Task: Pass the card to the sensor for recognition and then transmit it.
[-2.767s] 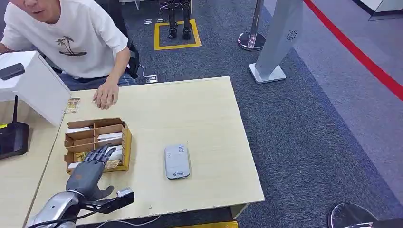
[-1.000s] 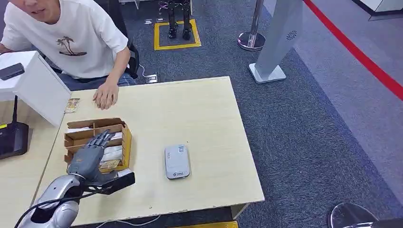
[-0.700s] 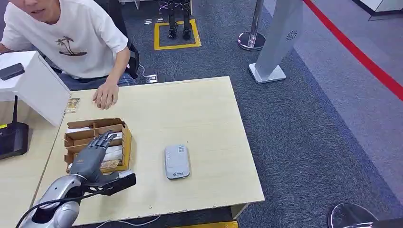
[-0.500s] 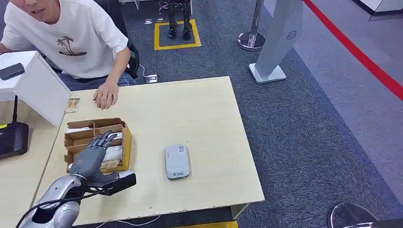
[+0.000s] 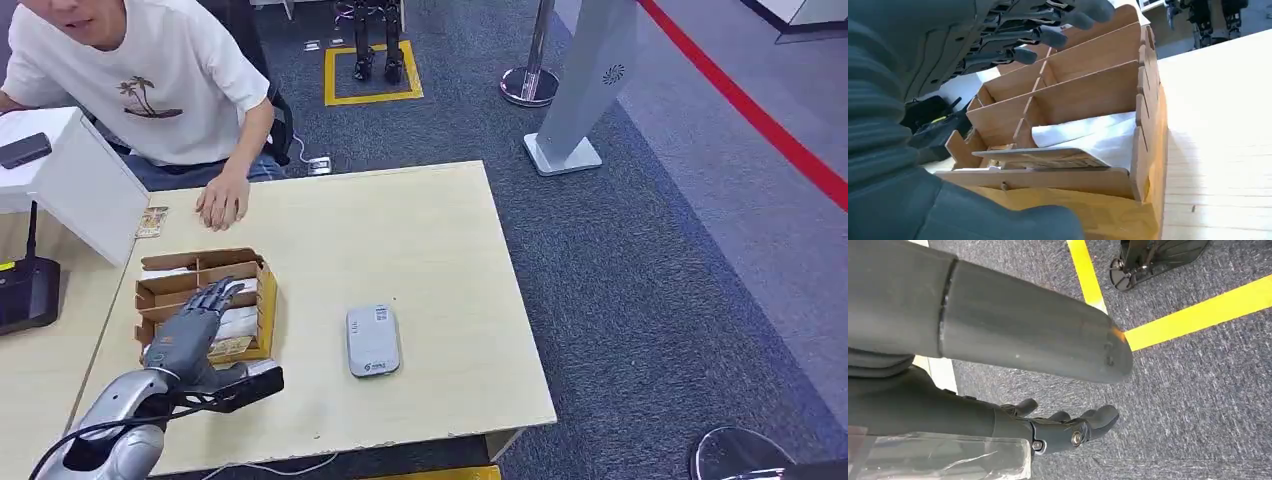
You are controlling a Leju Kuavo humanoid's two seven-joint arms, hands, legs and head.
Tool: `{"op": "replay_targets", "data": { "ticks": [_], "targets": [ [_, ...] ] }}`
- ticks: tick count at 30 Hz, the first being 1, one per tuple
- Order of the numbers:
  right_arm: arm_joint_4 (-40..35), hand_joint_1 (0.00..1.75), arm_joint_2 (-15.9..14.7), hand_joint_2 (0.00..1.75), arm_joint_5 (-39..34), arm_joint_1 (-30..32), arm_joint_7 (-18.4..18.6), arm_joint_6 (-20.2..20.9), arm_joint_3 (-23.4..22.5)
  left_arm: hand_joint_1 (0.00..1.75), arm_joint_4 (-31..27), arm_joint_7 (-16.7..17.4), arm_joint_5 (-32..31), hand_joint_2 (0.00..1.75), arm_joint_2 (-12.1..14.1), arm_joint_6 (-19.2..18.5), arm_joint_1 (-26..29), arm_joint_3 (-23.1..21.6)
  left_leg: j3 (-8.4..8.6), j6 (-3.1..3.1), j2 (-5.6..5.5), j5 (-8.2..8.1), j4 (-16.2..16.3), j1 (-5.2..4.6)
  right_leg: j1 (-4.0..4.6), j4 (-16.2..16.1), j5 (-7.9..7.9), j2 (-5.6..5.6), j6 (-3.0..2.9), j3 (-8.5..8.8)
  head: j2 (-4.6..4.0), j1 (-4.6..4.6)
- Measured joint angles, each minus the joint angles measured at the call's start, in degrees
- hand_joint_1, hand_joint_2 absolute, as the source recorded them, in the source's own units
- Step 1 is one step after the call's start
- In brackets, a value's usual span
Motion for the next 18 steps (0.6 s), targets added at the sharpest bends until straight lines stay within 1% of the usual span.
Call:
{"op": "replay_targets", "data": {
  "ticks": [7,14,18],
  "targets": [
    [0.00,0.00,0.00,1.75,0.00,0.00,0.00,-0.02,0.00,0.00,0.00,0.17,-0.04,1.75,0.15,-0.07,0.01,-0.15,0.00,0.00,0.00,0.00,0.00,0.00,0.00,0.00,0.00,0.00,0.00,0.01,0.00,0.00],
    [0.00,0.00,0.00,1.75,0.00,0.02,0.22,-0.28,0.00,0.00,-0.04,0.65,-0.50,1.75,1.68,-0.09,1.57,-0.24,0.00,0.00,-0.01,0.00,0.00,0.00,0.00,0.00,0.00,-0.01,0.00,0.00,0.00,-0.02],
    [0.00,0.00,0.00,1.75,0.00,0.02,0.15,-0.28,0.00,0.00,-0.04,0.87,-0.90,1.75,1.88,-0.09,1.64,-0.31,0.00,0.00,-0.01,0.00,0.00,0.00,0.00,0.00,0.00,-0.01,0.00,0.01,0.00,-0.02]
  ]
}}
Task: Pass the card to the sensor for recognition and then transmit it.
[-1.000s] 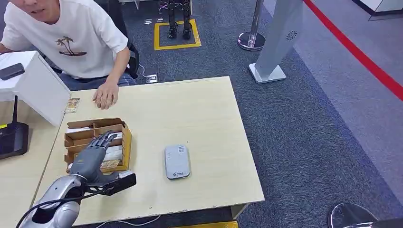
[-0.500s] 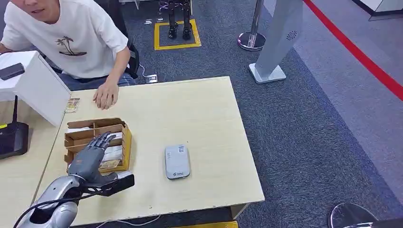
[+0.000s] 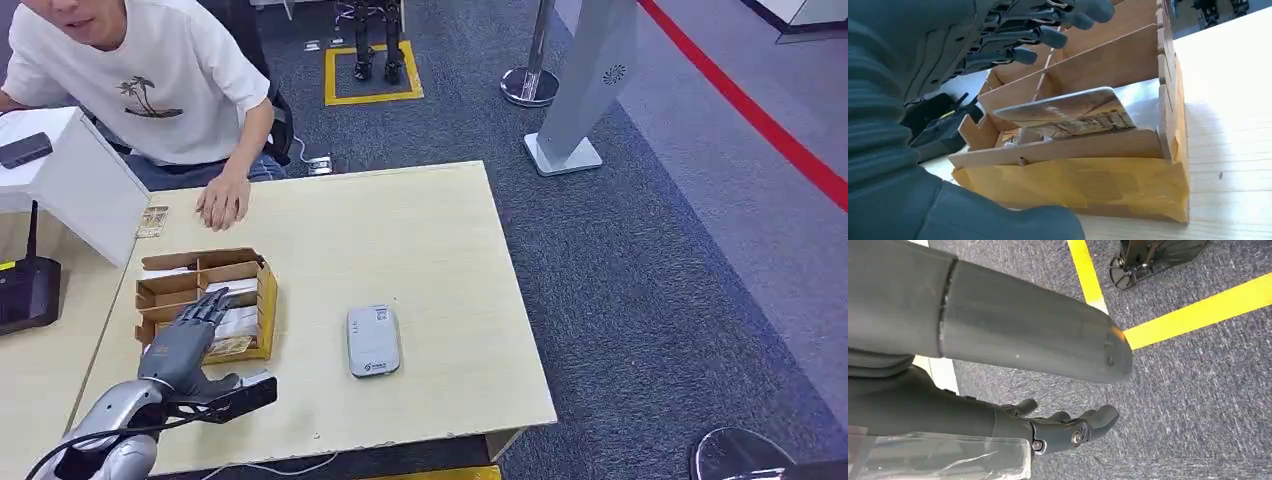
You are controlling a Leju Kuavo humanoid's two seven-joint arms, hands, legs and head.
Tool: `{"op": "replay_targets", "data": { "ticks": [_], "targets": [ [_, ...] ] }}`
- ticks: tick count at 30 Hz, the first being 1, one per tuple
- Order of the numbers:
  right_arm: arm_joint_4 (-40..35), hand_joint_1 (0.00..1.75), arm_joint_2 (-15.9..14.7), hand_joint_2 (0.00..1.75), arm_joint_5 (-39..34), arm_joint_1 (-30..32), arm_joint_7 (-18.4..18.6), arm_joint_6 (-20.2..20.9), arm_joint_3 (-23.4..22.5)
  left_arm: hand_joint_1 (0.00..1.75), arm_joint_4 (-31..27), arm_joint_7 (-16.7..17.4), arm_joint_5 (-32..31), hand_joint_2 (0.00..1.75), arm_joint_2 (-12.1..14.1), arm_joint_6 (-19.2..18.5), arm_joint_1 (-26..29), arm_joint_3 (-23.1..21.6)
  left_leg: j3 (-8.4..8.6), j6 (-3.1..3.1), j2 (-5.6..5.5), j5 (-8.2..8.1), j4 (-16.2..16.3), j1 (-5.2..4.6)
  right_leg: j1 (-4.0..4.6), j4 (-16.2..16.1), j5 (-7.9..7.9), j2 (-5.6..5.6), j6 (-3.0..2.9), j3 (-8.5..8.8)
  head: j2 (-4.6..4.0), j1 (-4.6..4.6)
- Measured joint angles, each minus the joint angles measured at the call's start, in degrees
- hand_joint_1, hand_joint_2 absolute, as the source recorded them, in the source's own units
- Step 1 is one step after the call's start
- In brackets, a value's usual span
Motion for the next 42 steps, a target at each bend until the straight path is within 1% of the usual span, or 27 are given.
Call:
{"op": "replay_targets", "data": {
  "ticks": [12,13,14,27,42],
  "targets": [
    [0.00,0.00,0.00,1.75,0.00,-0.01,-0.04,0.00,0.00,0.00,0.02,0.02,-0.28,1.75,0.13,-0.57,-0.95,-0.22,0.00,0.00,0.00,0.00,0.00,0.00,0.00,0.00,0.00,0.00,0.00,0.00,0.00,0.00],
    [0.00,0.00,0.00,1.75,0.00,-0.01,-0.04,0.00,0.00,0.07,0.02,0.02,-0.35,1.75,0.13,-0.57,-1.02,-0.26,0.00,0.00,0.00,0.00,0.00,0.00,0.00,0.00,0.00,0.00,0.00,0.00,0.00,0.00],
    [0.00,0.00,0.00,1.75,0.00,-0.01,-0.04,0.00,0.00,1.75,0.02,0.02,-0.35,1.75,0.13,-0.57,-1.06,-0.28,0.00,0.00,0.00,0.00,0.00,0.00,0.00,0.00,0.00,0.00,0.00,0.00,0.00,0.00],
    [0.00,0.00,0.00,1.75,0.00,-0.02,-0.02,0.02,0.00,1.75,0.02,-0.50,0.20,1.75,-0.52,-0.24,-1.21,-0.37,0.00,0.00,0.00,0.00,0.00,0.00,0.00,0.00,0.00,0.00,0.00,-0.01,0.00,0.00],
    [0.00,0.00,0.00,1.75,0.00,-0.01,-0.04,0.09,0.00,1.75,0.00,-0.81,0.85,1.75,-0.52,0.13,-1.38,-0.39,0.00,0.00,0.01,0.00,0.00,0.00,0.00,0.00,0.00,0.01,0.00,-0.01,0.00,0.00]
  ]
}}
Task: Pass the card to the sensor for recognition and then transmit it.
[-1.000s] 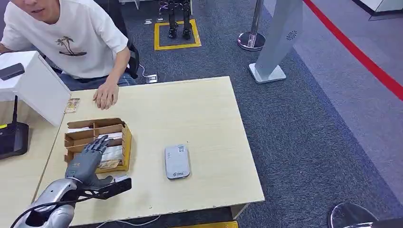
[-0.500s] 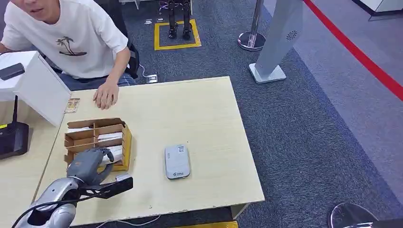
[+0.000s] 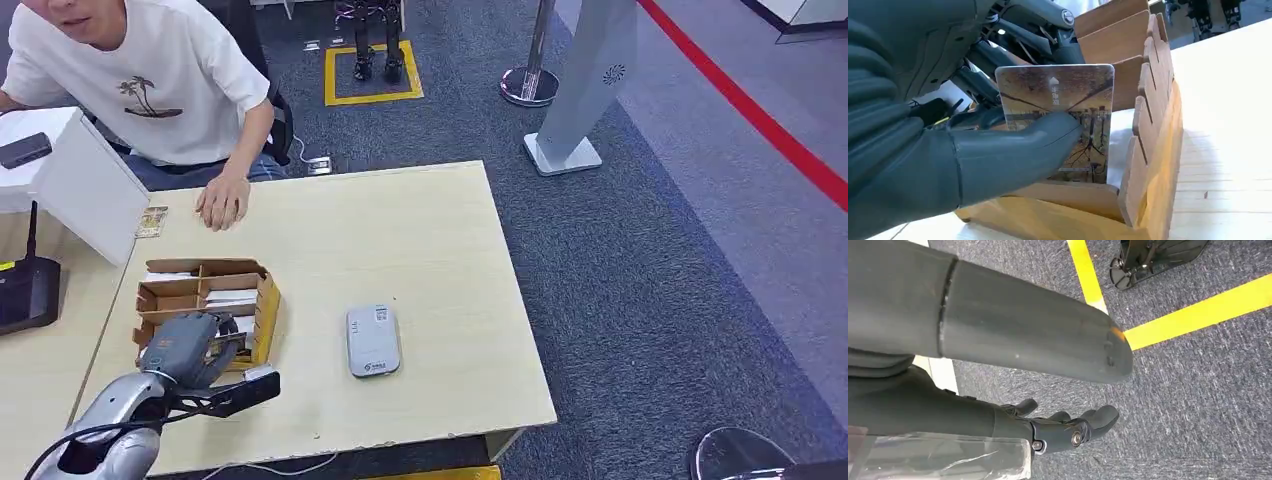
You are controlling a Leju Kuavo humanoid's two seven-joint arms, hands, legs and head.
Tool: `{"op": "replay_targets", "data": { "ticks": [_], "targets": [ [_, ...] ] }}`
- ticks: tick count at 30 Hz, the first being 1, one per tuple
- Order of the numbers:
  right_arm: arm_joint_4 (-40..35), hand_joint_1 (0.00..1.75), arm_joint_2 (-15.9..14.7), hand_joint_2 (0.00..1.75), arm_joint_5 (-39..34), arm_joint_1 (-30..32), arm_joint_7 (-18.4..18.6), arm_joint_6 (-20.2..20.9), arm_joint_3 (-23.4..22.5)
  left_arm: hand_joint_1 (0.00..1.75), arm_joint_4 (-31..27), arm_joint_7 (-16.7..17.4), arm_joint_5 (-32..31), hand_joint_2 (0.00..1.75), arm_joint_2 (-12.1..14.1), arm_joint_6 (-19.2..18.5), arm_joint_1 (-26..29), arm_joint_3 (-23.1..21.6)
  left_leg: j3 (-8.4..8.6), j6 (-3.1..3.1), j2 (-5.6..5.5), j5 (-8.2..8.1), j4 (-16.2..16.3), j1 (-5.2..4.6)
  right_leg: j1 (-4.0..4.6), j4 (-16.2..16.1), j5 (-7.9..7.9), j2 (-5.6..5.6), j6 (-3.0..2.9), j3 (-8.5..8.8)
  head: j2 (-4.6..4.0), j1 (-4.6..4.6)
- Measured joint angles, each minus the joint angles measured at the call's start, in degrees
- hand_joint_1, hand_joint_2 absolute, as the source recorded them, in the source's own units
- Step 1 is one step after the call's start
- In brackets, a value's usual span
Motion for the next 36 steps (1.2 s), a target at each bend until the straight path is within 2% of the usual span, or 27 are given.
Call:
{"op": "replay_targets", "data": {
  "ticks": [6,22,36],
  "targets": [
    [0.00,0.00,0.00,1.75,0.00,0.01,0.00,0.02,0.00,1.75,-0.81,-0.07,-0.22,1.75,0.53,0.79,-0.61,0.02,0.00,0.00,0.00,0.00,0.00,0.00,0.00,0.00,0.00,0.00,0.00,0.00,0.00,0.00],
    [0.00,0.00,0.02,1.75,0.00,0.05,0.28,0.44,1.46,1.75,-3.61,1.88,1.44,1.75,5.97,-1.84,-8.64,4.61,0.00,0.00,0.00,0.01,0.00,0.01,0.01,0.01,0.00,0.00,0.00,0.00,0.00,0.00],
    [0.00,0.00,0.04,1.75,0.02,0.05,1.22,0.44,3.12,1.75,-2.84,3.82,3.78,1.75,6.23,-1.68,-9.90,9.18,0.00,0.00,0.01,0.00,0.00,0.01,0.00,0.01,0.00,0.01,0.00,0.00,0.00,0.00]
  ]
}}
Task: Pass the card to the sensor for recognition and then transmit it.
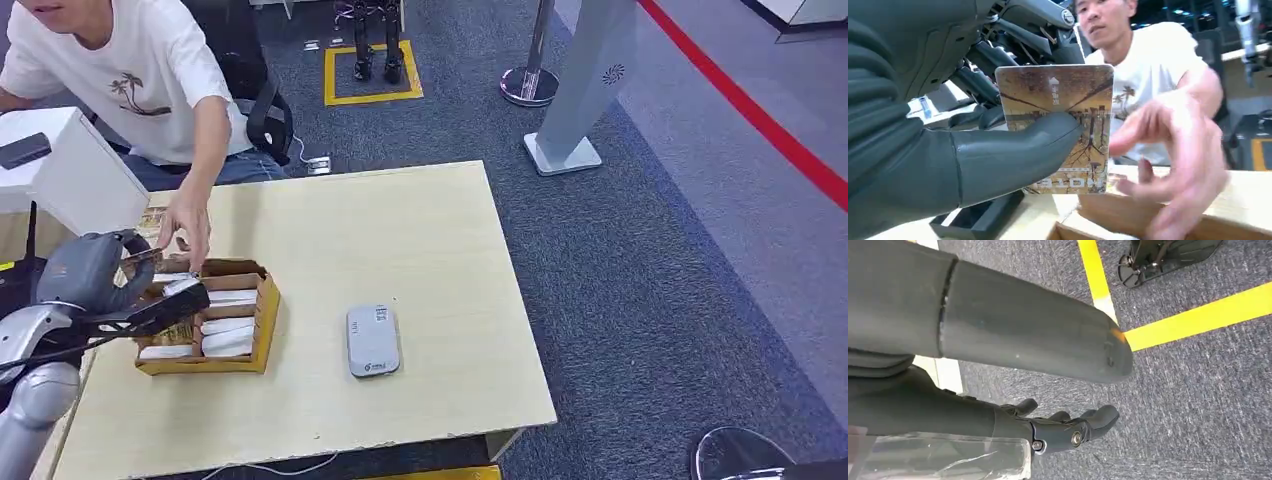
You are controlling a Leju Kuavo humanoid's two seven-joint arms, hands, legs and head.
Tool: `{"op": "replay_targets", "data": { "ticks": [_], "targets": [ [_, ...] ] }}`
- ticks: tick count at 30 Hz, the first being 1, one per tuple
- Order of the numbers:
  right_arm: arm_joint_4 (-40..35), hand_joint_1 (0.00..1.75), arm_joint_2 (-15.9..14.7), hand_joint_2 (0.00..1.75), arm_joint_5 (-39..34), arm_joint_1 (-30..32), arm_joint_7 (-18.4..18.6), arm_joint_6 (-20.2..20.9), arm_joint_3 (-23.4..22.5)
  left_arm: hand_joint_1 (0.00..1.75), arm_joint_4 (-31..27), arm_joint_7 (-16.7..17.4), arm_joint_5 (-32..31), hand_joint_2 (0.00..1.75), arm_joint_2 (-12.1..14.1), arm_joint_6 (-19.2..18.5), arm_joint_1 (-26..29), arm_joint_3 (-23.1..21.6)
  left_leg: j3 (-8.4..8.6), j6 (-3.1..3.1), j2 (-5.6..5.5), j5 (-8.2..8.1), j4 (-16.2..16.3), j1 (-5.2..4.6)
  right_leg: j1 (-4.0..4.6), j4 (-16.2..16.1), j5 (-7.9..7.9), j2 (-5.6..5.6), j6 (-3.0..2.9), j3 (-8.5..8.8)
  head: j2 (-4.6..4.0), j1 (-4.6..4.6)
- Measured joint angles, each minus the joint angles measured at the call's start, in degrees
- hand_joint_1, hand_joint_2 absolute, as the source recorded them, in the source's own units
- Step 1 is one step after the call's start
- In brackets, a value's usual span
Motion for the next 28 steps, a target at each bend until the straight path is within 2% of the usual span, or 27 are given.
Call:
{"op": "replay_targets", "data": {
  "ticks": [6,9,16,17,18,24,25,28],
  "targets": [
    [0.00,0.00,0.00,1.75,0.00,-0.01,0.02,0.00,0.11,1.75,0.27,0.11,0.00,1.75,0.00,0.00,0.00,0.36,0.00,0.00,0.00,0.00,0.00,0.00,0.00,0.00,0.00,0.00,0.00,0.00,0.00,0.00],
    [0.00,0.00,-0.02,1.75,0.00,-0.01,0.18,0.00,1.14,1.75,4.09,0.33,0.18,1.75,-0.20,0.00,-1.01,2.41,0.00,0.00,0.00,0.01,0.00,0.00,0.00,0.00,0.00,0.00,0.00,0.00,0.00,0.00],
    [0.00,0.00,-0.02,1.75,0.00,-0.03,0.55,0.09,1.66,1.75,7.09,0.53,0.90,1.75,-0.66,-0.15,-3.23,3.41,0.00,0.00,0.01,0.00,0.00,0.00,0.00,0.00,0.00,0.00,0.00,0.00,0.00,0.00],
    [0.00,0.00,-0.02,1.75,0.00,-0.02,0.57,0.07,1.73,0.56,7.28,0.53,1.05,1.75,-0.66,-0.17,-3.40,3.46,0.00,0.00,0.01,0.00,0.00,0.00,0.00,0.00,0.00,0.00,0.00,0.00,0.00,0.00],
    [0.00,0.00,-0.02,1.75,0.00,-0.03,0.57,0.09,1.77,0.00,7.48,0.53,1.27,1.75,-0.68,-0.17,-3.54,3.52,0.00,0.00,0.02,0.00,0.00,0.00,0.00,0.00,0.00,0.01,0.00,-0.01,0.00,0.00],
    [0.00,0.00,-0.02,1.75,0.00,-0.06,0.42,0.09,2.49,0.00,8.77,0.53,2.67,1.75,-1.88,-0.20,-4.27,4.25,0.00,0.00,0.02,0.00,0.00,0.00,0.00,0.00,0.00,0.01,0.00,-0.02,0.00,0.00],
    [0.00,0.00,-0.02,1.75,-0.02,-0.06,0.39,0.09,2.49,0.00,8.88,0.53,2.80,0.00,-2.14,-0.15,-4.38,4.38,0.00,0.00,0.02,0.00,0.00,0.00,0.00,0.00,0.00,0.01,0.00,-0.02,0.00,0.00],
    [0.00,0.00,-0.02,1.75,-0.02,-0.07,0.11,0.09,2.54,0.00,9.14,0.59,3.45,0.00,-2.71,-0.13,-4.73,4.57,0.00,0.00,0.01,0.00,0.00,0.00,0.00,0.00,0.01,0.01,0.00,-0.01,0.00,0.00]
  ]
}}
